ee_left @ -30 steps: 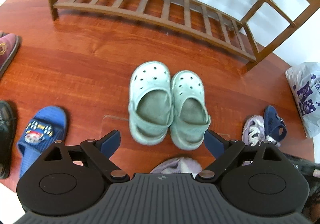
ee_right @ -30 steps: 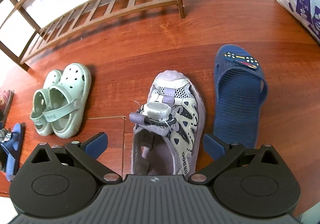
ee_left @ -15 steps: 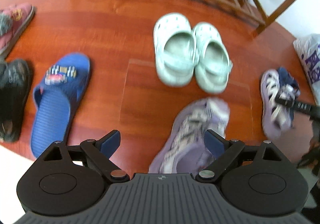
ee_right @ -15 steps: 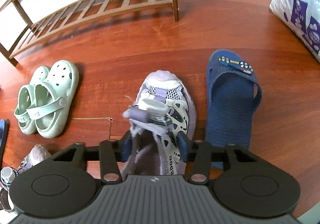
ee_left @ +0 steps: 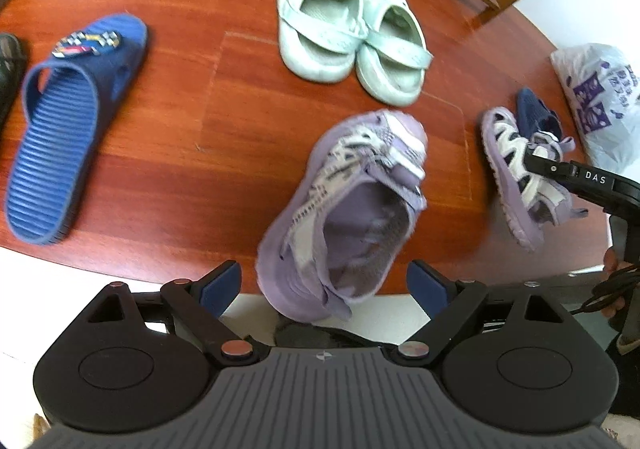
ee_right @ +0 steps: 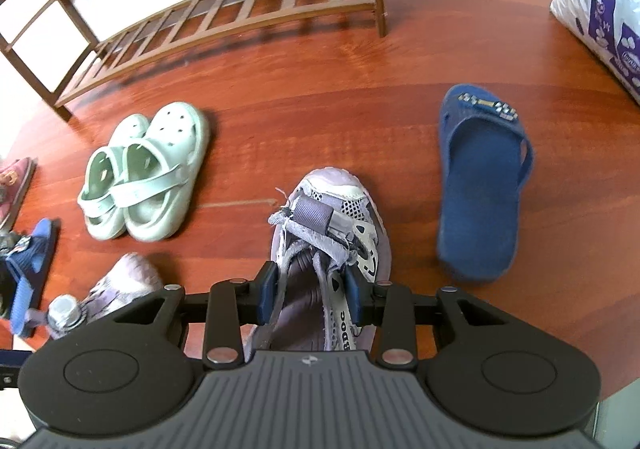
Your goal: Organize scattered shoes
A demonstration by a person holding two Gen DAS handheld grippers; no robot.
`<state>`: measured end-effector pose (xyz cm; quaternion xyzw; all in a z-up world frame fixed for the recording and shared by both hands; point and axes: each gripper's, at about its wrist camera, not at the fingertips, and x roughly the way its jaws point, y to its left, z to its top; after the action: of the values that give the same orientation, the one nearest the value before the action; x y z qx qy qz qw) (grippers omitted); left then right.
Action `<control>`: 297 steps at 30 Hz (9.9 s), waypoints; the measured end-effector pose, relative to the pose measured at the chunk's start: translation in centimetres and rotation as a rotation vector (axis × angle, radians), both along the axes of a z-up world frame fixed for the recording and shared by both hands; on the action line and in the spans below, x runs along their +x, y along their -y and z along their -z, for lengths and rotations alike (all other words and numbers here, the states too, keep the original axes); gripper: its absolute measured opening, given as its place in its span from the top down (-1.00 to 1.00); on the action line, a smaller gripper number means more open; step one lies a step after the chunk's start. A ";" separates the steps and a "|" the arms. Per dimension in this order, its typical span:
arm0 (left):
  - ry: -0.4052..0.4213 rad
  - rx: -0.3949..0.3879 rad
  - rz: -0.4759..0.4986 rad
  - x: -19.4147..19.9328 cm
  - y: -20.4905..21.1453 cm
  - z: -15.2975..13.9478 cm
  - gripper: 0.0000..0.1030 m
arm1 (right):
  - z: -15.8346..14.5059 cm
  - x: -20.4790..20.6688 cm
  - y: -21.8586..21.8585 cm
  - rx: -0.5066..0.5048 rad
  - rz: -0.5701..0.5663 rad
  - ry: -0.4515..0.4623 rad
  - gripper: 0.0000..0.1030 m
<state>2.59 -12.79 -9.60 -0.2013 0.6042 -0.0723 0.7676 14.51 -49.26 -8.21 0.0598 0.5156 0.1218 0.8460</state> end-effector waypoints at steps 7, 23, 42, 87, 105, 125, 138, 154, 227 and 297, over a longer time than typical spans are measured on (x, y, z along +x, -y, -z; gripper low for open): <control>-0.005 -0.082 0.092 0.6 2.2 0.5 -0.75 | -0.4 -2.4 -1.1 0.032 -0.017 -0.015 0.22; 0.014 -0.114 0.231 2.5 6.1 0.7 -0.76 | -0.3 -5.3 -4.8 0.015 -0.109 -0.024 0.22; 0.041 -0.057 0.172 2.0 0.2 -1.7 -0.78 | 0.7 -5.6 -10.9 -0.077 -0.193 -0.020 0.08; 0.114 0.069 -0.089 4.3 7.5 -3.0 -0.79 | 0.5 5.5 10.7 -0.138 0.103 0.053 -0.87; 0.091 0.121 -0.206 3.2 7.8 -3.2 -0.79 | 4.2 11.7 10.5 -0.189 0.061 0.051 -0.93; 0.105 0.130 -0.255 2.6 6.1 -3.2 -0.79 | 4.1 11.8 10.7 -0.162 0.038 0.053 -0.56; 0.134 0.121 -0.216 2.2 2.9 -3.0 -0.79 | -0.3 7.6 8.5 -0.114 0.008 0.076 -0.56; 0.181 0.120 -0.072 1.7 -4.4 -4.2 -0.79 | -6.7 1.1 -2.4 -0.038 0.012 0.125 -0.56; 0.250 0.152 0.052 -4.2 -22.2 -6.2 -0.79 | 3.5 -5.6 -38.1 -0.125 -0.157 -0.005 -0.66; 0.256 0.293 0.064 -1.4 -10.8 -4.1 -0.79 | -1.4 -12.4 -17.6 -0.099 -0.003 0.091 -0.68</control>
<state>1.15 -1.95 -5.50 -0.0574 0.5119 -0.0331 0.8565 2.15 -31.64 -6.85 0.0117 0.4822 0.0999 0.8703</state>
